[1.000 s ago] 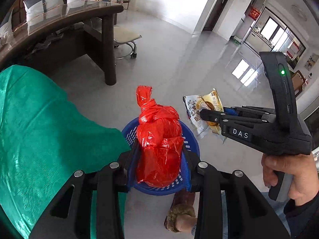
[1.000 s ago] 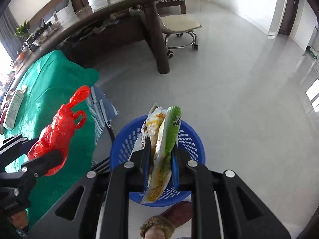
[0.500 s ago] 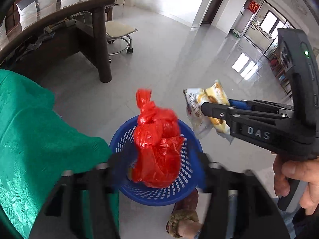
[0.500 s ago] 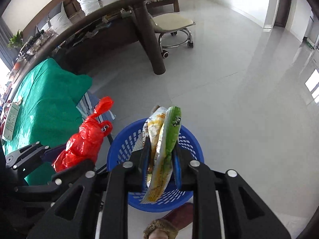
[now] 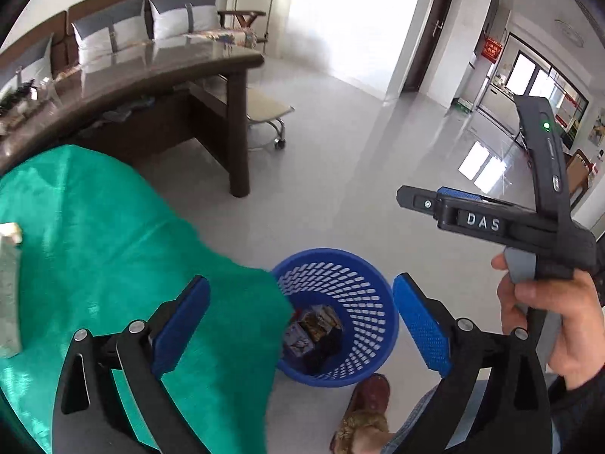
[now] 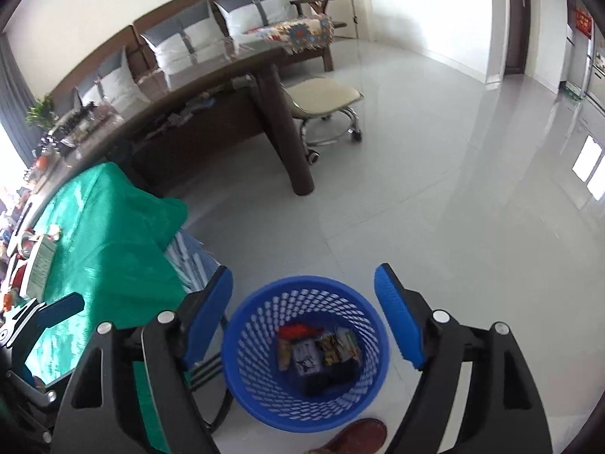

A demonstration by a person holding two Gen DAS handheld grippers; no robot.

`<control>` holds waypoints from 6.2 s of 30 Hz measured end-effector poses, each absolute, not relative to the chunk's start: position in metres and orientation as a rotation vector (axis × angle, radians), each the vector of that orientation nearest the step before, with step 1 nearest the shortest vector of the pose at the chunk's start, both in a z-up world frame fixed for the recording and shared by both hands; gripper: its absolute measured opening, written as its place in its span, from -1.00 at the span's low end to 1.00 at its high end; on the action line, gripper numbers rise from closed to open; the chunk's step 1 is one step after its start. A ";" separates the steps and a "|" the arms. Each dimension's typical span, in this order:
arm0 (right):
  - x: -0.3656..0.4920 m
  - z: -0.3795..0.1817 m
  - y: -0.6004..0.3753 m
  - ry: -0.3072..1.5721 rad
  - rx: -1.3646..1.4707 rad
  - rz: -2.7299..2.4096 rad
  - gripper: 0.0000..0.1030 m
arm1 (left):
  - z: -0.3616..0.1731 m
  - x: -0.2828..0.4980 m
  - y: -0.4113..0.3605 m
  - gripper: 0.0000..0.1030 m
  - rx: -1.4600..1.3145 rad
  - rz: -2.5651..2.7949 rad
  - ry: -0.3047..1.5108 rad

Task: Collect trash
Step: 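Move both open tools back over the table toward the orange bag and milk carton, then close the left tool on the orange-white bag while the right tool grasps the white milk carton, then carry the orange bag and milk carton over the blue wastebasket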

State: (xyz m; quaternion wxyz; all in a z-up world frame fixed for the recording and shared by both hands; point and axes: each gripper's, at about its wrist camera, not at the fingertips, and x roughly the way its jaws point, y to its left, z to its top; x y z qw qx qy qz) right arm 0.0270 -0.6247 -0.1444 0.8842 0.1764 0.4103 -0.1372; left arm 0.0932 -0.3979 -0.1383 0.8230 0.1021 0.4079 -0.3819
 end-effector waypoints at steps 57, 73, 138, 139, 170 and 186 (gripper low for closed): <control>0.120 -0.172 -0.284 0.974 -0.039 0.112 0.91 | -0.118 0.234 0.041 0.74 -0.079 -0.212 0.971; 0.120 -0.172 -0.284 0.974 -0.039 0.112 0.91 | -0.133 0.132 0.022 0.31 0.038 -0.266 0.935; 0.108 -0.122 -0.231 1.144 -0.130 0.282 0.41 | -0.144 0.150 0.051 0.90 -0.181 -0.356 0.990; 0.112 -0.122 -0.229 1.149 -0.144 0.278 0.41 | -0.145 0.154 0.048 0.90 -0.173 -0.359 1.008; 0.079 -0.091 -0.407 1.000 0.134 0.039 -0.06 | -0.094 0.125 -0.169 -0.11 0.062 -0.698 0.986; 0.042 -0.164 -0.584 1.085 0.281 -0.224 -0.06 | -0.140 0.107 -0.397 -0.10 0.223 -0.905 1.065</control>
